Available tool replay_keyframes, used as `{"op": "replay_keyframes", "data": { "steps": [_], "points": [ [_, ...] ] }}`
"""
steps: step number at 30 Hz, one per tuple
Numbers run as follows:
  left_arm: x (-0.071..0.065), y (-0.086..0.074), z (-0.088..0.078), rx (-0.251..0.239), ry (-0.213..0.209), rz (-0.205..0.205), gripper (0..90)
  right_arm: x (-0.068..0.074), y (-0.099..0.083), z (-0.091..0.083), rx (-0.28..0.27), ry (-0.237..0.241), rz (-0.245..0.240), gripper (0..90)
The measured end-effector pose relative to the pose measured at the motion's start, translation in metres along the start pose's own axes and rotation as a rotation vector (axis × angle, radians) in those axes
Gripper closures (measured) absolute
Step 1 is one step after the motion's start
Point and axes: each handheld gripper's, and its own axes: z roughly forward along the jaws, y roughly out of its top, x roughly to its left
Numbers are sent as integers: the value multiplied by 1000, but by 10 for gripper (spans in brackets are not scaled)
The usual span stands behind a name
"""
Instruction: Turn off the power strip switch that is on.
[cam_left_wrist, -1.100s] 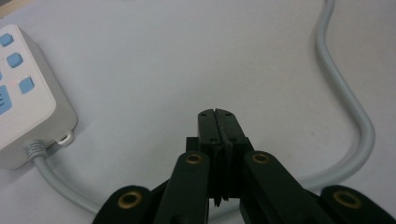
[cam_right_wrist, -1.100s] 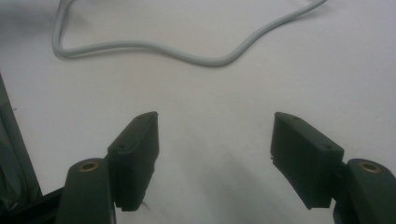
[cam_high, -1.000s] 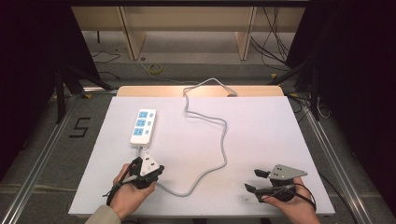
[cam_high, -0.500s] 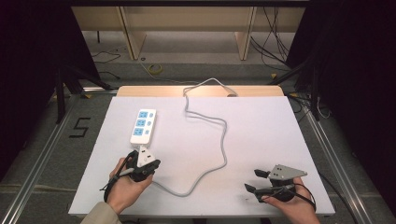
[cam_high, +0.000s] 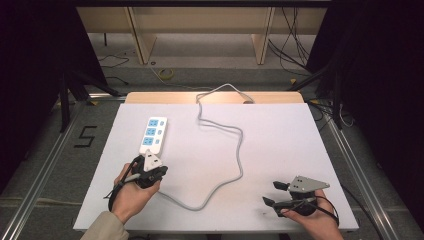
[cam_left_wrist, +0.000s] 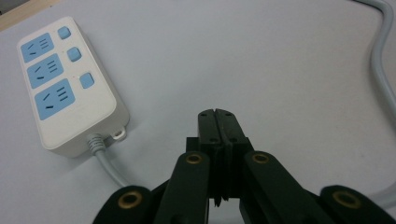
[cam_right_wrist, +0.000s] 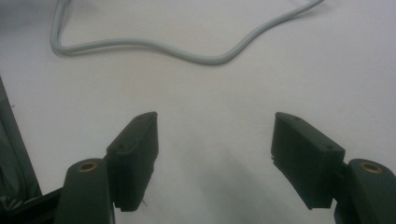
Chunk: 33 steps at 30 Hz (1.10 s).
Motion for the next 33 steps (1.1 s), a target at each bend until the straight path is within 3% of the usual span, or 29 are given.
{"op": "replay_keyframes", "data": {
  "steps": [16, 33],
  "points": [
    [19, 5, 1, 29, 33, -43, 896, -3, 0, -2, 7, -12, -10, 328],
    [31, 15, 6, 65, 60, -52, 896, -3, 0, -2, 6, -15, -14, 326]
  ]
}}
